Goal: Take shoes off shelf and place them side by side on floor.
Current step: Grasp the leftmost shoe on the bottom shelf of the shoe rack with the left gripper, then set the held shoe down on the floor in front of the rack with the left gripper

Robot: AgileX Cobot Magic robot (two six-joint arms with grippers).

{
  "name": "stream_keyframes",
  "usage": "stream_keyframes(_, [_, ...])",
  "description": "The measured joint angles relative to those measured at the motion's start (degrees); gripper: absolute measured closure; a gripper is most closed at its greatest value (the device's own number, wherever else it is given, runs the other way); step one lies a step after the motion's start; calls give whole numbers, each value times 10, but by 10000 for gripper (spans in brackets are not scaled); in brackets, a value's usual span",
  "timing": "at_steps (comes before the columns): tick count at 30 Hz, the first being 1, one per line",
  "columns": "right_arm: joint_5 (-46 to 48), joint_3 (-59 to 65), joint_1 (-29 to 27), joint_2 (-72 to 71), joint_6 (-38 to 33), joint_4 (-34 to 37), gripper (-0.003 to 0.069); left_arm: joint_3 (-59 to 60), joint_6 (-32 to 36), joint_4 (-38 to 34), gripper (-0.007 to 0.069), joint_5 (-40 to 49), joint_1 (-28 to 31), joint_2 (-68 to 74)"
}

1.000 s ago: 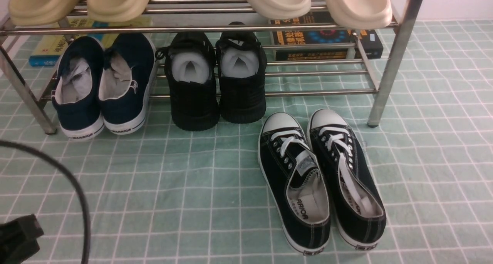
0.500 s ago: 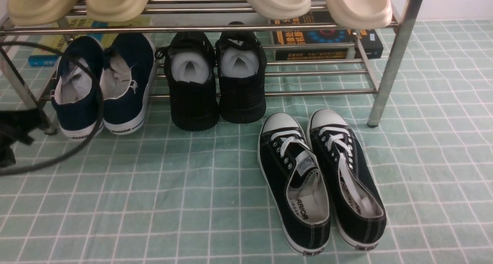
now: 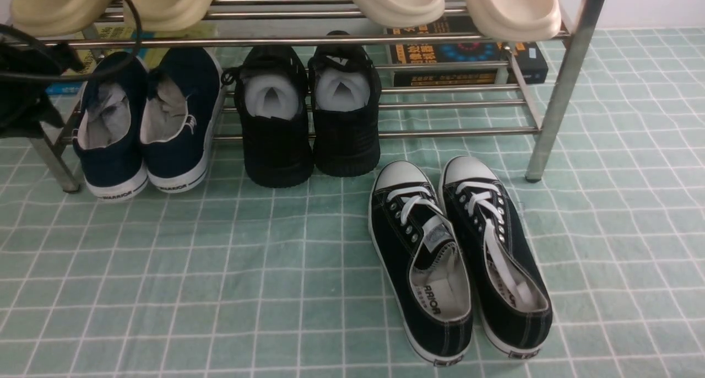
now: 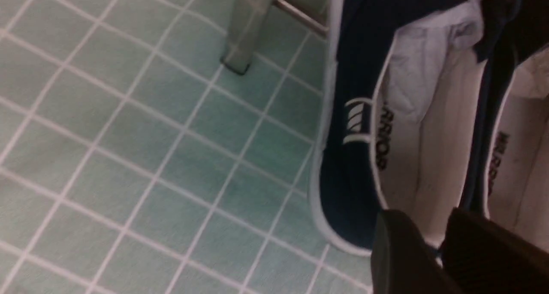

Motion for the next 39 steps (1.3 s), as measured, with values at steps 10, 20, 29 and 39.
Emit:
stream_keyframes(10, [0,0,0,0,0,0,421,0,5,-3,252,-96,0,87])
stream_keyframes(20, [0,0,0,0,0,0,421,0,6,4,471,-107,0,135])
stream_keyframes(29, [0,0,0,0,0,0,421,1,7,103,586,93,1,21])
stream_keyframes(39, [0,0,0,0,0,0,421,106,8,145,586,194,1,-134])
